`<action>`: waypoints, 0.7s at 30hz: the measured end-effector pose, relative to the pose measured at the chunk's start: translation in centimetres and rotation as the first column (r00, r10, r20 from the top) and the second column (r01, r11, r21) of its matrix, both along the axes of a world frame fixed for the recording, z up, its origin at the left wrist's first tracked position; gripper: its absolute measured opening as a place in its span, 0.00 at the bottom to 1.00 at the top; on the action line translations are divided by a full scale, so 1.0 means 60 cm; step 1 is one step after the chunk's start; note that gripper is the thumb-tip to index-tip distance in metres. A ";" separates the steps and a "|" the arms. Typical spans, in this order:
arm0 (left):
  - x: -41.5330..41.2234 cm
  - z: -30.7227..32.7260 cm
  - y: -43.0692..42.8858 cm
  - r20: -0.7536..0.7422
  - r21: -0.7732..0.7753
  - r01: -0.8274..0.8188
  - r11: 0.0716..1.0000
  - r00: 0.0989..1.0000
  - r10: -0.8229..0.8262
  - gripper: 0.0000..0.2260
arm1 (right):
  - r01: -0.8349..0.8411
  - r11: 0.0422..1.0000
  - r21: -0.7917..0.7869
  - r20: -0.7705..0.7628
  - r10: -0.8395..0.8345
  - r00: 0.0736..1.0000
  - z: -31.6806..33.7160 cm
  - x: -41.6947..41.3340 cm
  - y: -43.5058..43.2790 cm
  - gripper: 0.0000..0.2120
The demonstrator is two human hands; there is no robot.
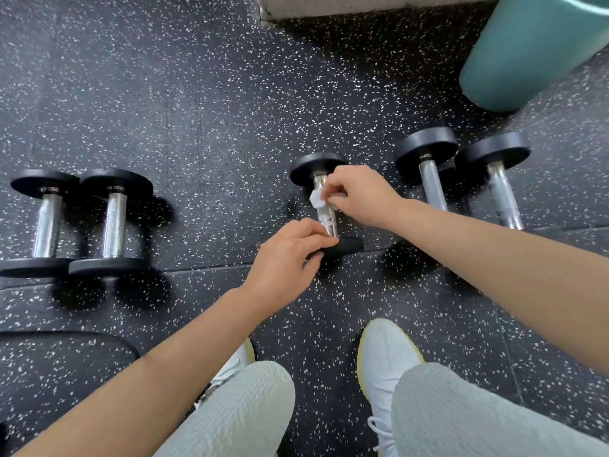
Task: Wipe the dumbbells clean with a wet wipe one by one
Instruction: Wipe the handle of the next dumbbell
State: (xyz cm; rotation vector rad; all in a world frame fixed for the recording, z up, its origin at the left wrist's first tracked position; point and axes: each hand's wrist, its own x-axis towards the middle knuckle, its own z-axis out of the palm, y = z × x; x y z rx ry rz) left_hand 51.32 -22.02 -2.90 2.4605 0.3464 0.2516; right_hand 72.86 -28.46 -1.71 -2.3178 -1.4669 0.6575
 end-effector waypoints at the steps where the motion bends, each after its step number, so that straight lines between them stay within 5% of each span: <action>1: 0.000 0.000 0.000 -0.002 0.001 0.000 1.000 1.000 0.000 0.15 | 0.006 1.000 -0.003 -0.009 -0.006 1.000 -0.001 -0.002 -0.003 0.08; 7: 0.000 -0.008 0.001 -0.019 0.020 0.015 1.000 1.000 -0.014 0.21 | -0.199 0.966 -0.163 -0.166 0.172 0.971 0.015 -0.015 -0.040 0.08; 15: 0.014 -0.001 -0.017 -0.037 0.100 0.083 0.991 0.996 -0.080 0.26 | 0.062 0.998 0.023 0.192 -0.065 0.979 -0.011 -0.003 0.011 0.10; 21: 0.008 -0.010 -0.010 -0.024 0.102 0.057 0.993 0.998 -0.055 0.26 | -0.088 0.996 0.005 0.212 0.085 0.974 -0.005 -0.031 -0.032 0.09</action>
